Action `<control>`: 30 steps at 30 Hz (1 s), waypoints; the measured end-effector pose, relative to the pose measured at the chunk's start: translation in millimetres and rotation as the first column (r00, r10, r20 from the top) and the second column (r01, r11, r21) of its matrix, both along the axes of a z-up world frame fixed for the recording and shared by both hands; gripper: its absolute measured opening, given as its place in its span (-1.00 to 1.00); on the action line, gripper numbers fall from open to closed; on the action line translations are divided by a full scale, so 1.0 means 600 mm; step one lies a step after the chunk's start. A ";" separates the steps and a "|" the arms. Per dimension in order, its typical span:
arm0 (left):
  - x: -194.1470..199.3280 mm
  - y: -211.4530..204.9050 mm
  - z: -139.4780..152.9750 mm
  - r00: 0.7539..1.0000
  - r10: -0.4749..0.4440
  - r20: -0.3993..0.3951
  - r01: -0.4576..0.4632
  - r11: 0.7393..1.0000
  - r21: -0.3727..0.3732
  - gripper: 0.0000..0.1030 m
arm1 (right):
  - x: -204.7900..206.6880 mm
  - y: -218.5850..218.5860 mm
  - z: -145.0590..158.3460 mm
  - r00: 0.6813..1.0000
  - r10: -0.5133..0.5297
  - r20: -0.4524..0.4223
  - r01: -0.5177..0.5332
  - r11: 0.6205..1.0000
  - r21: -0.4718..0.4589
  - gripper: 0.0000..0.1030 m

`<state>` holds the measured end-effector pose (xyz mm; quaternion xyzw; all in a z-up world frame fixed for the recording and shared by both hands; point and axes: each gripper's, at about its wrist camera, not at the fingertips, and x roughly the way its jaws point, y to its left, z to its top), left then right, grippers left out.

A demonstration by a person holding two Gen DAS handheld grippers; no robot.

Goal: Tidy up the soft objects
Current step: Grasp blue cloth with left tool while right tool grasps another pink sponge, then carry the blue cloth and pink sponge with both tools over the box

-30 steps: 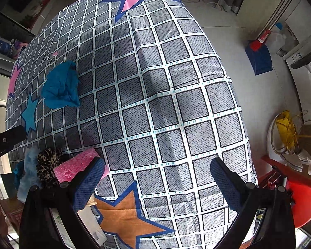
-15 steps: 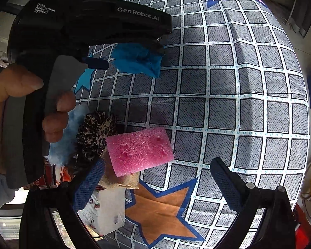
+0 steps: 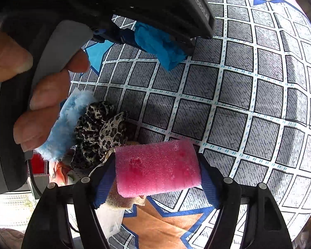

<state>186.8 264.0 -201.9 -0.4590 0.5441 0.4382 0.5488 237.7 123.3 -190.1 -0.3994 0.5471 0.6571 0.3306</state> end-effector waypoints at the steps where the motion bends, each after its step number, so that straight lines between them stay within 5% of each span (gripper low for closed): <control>1: -0.001 0.002 0.005 1.000 -0.003 0.006 0.003 1.000 -0.003 -0.29 | 0.004 -0.001 0.002 1.000 -0.017 0.009 0.017 1.000 0.001 0.44; 7: -0.004 -0.016 0.065 1.000 -0.023 -0.007 0.023 0.997 0.074 -0.35 | 0.049 -0.010 0.021 0.989 -0.148 -0.019 0.148 0.989 -0.009 0.44; 18: -0.045 -0.118 0.195 0.998 -0.049 0.034 0.042 0.982 0.187 -0.35 | 0.093 -0.039 0.091 0.977 -0.210 0.034 0.209 0.978 0.022 0.44; 30: -0.152 -0.252 0.275 0.996 -0.017 0.082 -0.005 0.968 0.253 -0.35 | 0.005 -0.068 0.163 0.982 -0.181 0.062 0.176 0.981 0.077 0.44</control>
